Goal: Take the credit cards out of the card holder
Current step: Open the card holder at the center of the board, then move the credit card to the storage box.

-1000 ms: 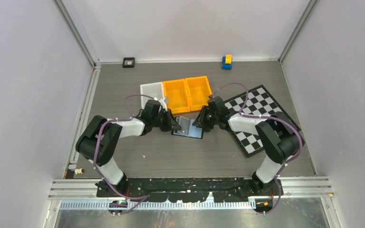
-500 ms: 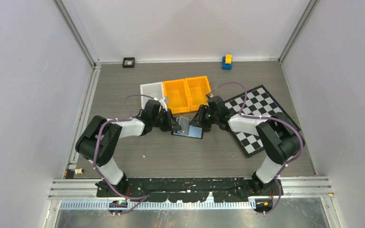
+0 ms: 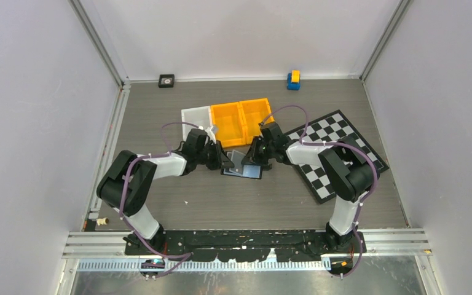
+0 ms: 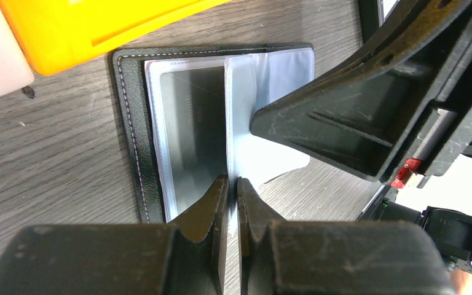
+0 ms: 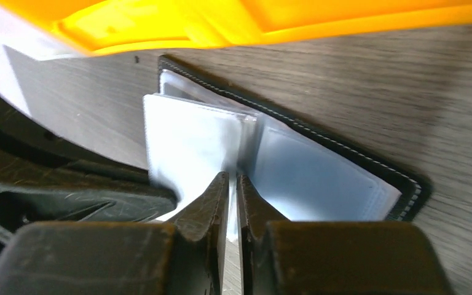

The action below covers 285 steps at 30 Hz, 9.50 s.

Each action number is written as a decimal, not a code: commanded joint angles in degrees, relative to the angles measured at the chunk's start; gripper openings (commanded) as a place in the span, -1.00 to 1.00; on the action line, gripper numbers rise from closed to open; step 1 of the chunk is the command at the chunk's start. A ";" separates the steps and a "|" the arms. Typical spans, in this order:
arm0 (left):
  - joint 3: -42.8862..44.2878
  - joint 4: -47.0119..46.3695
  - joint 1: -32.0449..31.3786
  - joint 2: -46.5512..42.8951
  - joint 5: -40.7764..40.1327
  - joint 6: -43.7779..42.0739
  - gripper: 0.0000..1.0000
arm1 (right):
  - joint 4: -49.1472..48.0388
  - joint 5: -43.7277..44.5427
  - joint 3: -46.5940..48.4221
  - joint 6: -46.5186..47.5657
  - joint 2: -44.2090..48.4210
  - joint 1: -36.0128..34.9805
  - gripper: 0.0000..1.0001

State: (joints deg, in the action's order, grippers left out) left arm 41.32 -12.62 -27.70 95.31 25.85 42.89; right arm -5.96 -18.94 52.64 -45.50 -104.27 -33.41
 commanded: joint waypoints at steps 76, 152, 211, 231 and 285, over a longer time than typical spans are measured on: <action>3.00 -14.96 -3.50 4.66 13.62 -0.70 -0.50 | -0.92 0.57 -7.35 0.69 11.51 5.76 -0.39; 19.33 29.17 -6.31 9.50 -14.88 -17.84 -0.46 | 19.04 6.04 2.38 10.71 2.57 6.96 -0.26; 18.20 26.99 -5.76 9.27 -12.62 -18.91 -0.47 | 13.59 -8.61 3.31 8.62 -2.78 8.39 -0.24; 15.26 23.76 -5.78 4.08 -10.71 -18.07 -0.44 | 8.51 -13.02 -0.29 4.89 4.11 8.83 -0.99; 2.00 7.43 1.89 -11.43 0.35 -7.56 -0.38 | -21.36 -21.38 -9.45 -9.46 4.91 9.32 -0.99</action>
State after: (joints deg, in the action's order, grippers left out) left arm 45.63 2.11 -26.61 87.44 24.08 33.06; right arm -18.41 -38.46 44.97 -51.29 -102.56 -24.53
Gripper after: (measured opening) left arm 0.310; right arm 0.077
